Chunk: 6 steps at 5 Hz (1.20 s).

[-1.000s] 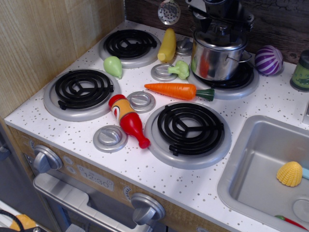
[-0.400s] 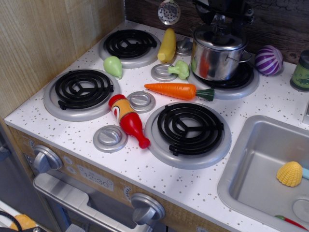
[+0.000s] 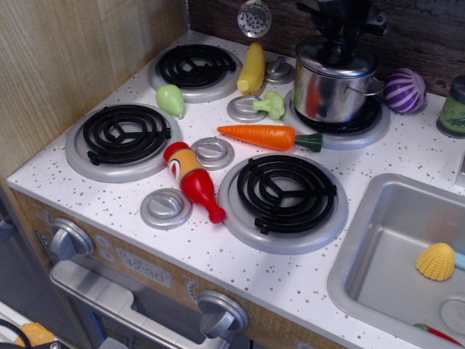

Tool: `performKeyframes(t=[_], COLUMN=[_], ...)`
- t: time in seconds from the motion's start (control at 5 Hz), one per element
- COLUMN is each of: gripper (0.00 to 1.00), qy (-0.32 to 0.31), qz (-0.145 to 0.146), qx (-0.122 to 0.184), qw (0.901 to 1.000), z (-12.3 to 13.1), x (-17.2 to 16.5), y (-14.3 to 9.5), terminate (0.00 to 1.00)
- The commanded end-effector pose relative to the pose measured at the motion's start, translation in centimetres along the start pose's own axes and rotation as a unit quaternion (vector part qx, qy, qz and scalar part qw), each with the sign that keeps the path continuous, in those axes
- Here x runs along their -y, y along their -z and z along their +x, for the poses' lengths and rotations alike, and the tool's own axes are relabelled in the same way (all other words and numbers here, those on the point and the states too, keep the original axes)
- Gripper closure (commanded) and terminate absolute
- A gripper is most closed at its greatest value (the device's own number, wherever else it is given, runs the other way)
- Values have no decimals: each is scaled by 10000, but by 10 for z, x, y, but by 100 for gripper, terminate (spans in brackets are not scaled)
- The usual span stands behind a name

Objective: Take lid off pot or pan

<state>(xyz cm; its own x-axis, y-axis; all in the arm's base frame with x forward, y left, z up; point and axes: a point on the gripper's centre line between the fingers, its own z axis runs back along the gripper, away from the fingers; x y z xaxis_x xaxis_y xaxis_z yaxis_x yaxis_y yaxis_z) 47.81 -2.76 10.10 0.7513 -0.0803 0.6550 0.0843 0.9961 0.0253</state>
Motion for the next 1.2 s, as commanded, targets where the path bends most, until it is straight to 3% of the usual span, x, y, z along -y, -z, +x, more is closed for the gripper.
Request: performKeyframes(t=[0.0,0.2,0.4,1.0], gripper=[100,100,100,100], qy=[-180,-351,-694,-1418], qz=[873,1458,1724,972], qx=[-271,-492,-640,-558], qw=[9956,9875,9805,9835], z=[25,22,4,-81], x=[9,19,30,46], y=[-73,-112,-135,-93], terminate=[0,0,0,0])
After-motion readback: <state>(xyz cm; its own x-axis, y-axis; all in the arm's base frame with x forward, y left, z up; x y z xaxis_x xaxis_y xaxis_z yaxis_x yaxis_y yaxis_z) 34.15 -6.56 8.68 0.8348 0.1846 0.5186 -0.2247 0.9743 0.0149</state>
